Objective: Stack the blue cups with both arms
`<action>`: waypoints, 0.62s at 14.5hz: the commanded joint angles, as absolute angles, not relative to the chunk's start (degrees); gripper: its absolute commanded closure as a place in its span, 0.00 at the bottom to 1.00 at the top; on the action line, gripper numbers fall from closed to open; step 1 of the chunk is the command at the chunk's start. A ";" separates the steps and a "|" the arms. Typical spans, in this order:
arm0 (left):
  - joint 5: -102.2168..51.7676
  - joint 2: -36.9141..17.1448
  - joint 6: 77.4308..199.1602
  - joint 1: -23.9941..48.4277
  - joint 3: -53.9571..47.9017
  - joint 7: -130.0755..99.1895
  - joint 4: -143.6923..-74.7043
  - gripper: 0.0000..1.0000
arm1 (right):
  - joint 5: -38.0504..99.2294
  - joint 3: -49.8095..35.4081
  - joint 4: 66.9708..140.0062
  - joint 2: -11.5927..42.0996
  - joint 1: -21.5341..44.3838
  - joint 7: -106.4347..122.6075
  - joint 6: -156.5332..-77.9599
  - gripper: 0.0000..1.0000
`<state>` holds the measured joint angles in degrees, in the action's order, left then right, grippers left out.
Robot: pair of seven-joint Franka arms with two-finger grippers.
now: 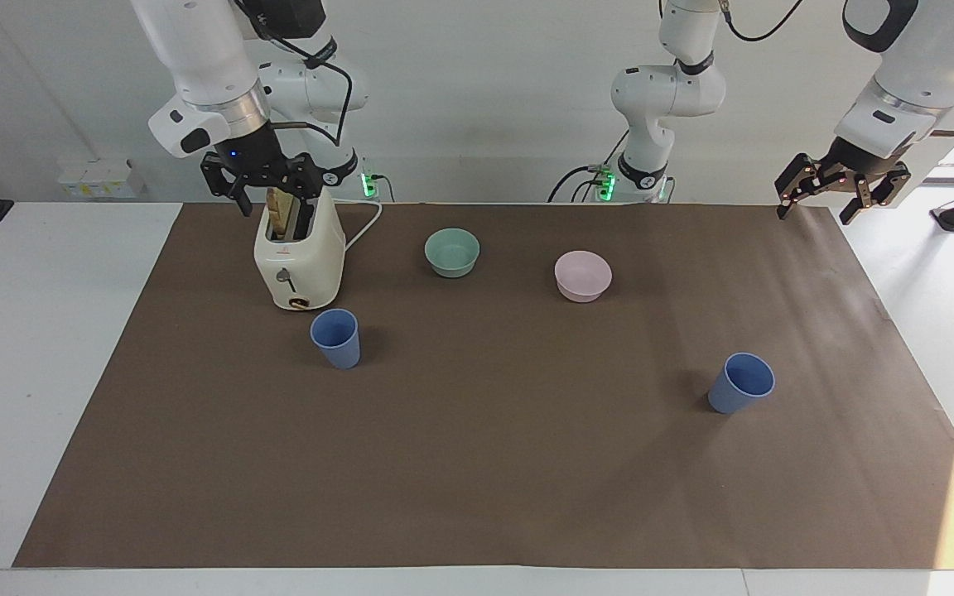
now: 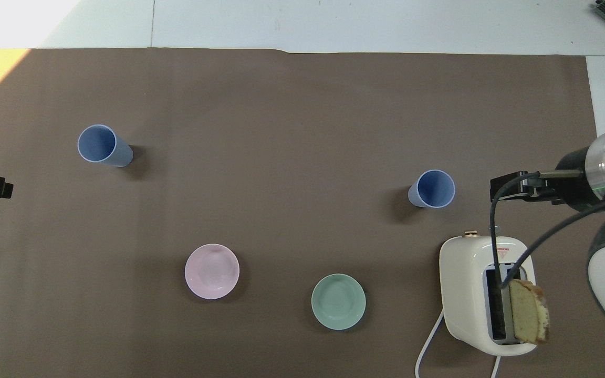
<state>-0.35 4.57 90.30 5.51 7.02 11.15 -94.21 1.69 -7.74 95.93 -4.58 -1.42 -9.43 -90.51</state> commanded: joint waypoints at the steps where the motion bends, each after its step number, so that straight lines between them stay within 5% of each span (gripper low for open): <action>1: -0.97 5.62 89.91 4.92 6.68 11.51 -95.01 0.00 | 1.94 -8.00 97.82 -5.98 -2.20 -7.57 -91.93 0.00; 9: -0.88 5.36 90.53 5.54 6.68 10.90 -94.57 0.00 | 1.32 -8.00 97.29 -5.54 -2.72 -4.92 -92.89 0.00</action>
<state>-0.35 4.57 90.32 5.51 6.80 11.17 -94.21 1.43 -7.68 95.97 -4.58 -1.76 -6.58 -91.10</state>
